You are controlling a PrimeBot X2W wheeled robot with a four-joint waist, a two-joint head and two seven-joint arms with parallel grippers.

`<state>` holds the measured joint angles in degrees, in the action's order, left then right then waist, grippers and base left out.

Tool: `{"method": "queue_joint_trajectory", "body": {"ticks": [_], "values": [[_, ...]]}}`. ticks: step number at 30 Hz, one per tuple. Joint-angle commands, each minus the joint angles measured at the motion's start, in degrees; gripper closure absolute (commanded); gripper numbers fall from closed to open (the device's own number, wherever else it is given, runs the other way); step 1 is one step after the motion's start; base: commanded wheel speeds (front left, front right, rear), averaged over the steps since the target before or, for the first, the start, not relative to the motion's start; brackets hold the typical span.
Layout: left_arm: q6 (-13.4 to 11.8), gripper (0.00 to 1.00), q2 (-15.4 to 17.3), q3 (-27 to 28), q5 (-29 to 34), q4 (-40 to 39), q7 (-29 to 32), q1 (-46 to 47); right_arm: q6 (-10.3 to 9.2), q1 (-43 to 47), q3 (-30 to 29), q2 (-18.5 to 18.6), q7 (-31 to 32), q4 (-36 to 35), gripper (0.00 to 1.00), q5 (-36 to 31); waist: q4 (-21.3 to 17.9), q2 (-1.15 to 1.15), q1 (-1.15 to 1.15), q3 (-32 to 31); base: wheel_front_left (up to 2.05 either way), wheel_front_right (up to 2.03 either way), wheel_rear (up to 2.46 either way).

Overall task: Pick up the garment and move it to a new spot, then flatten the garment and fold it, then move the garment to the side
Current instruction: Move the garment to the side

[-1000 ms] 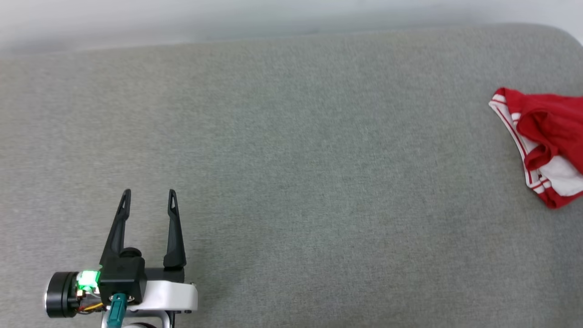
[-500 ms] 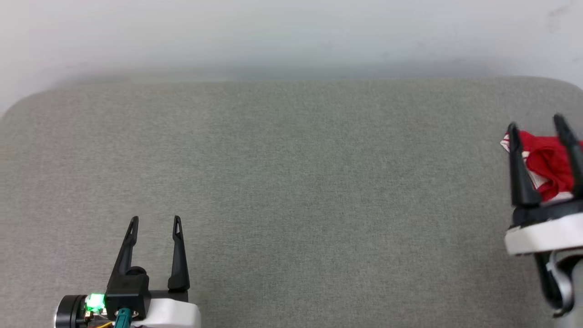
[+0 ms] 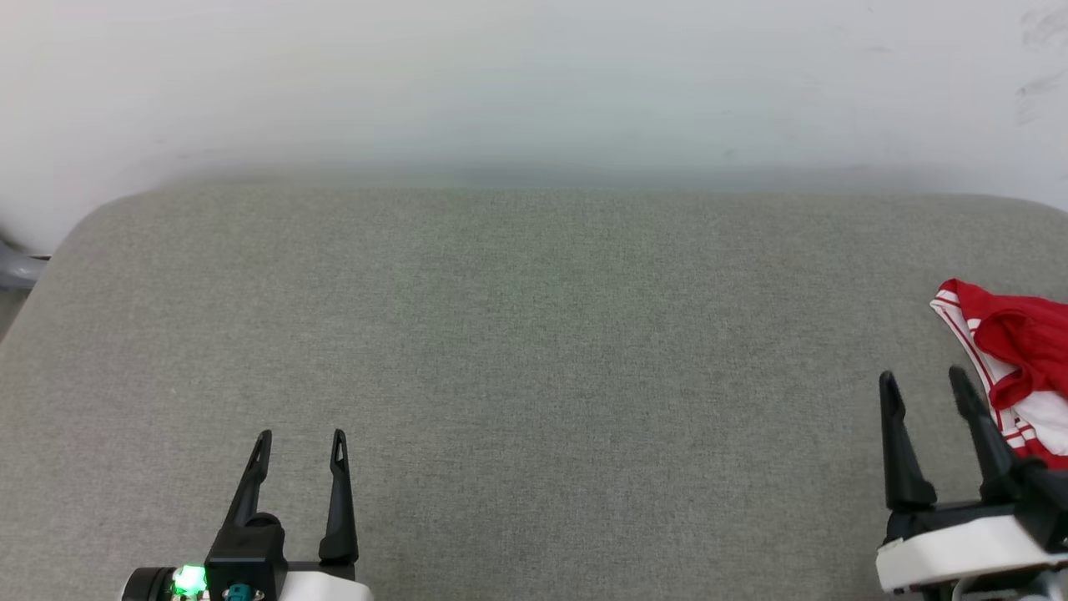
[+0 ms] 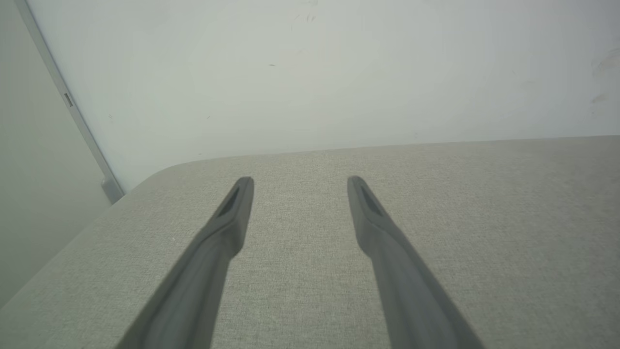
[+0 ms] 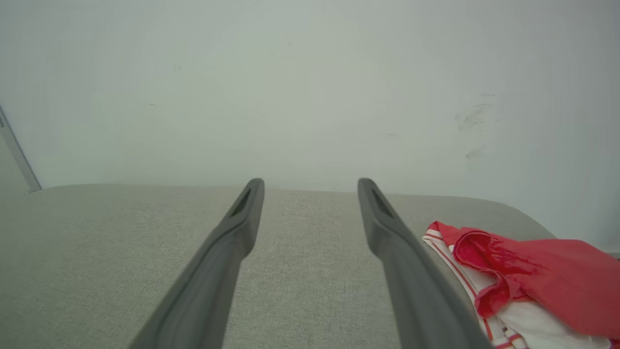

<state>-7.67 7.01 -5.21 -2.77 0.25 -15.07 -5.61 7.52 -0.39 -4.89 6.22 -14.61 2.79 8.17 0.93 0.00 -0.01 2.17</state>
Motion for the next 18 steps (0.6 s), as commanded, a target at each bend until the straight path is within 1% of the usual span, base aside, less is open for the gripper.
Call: {"method": "queue_joint_trajectory", "body": {"ticks": [1,10,18], "values": [[0.3,0.00,0.0,0.0,-0.1,0.3,-0.1,-0.5,-0.07,1.5,0.1,-0.7,-0.2,0.1,0.00,0.2,0.2,0.00,0.01,-0.5,0.00,0.00,0.00],[1.6,0.00,-0.6,0.6,-0.2,1.2,-0.1,-1.8,-0.07,6.8,0.9,-2.3,-0.5,-1.0,0.00,-0.5,0.2,0.00,0.01,-2.4,0.00,0.00,0.00],[2.5,0.00,-0.9,1.4,-0.2,1.5,-0.1,-2.1,-0.07,8.4,1.3,-2.8,-0.6,-1.8,0.00,-0.8,-0.2,0.00,0.01,-2.8,0.00,0.00,0.00]]}}
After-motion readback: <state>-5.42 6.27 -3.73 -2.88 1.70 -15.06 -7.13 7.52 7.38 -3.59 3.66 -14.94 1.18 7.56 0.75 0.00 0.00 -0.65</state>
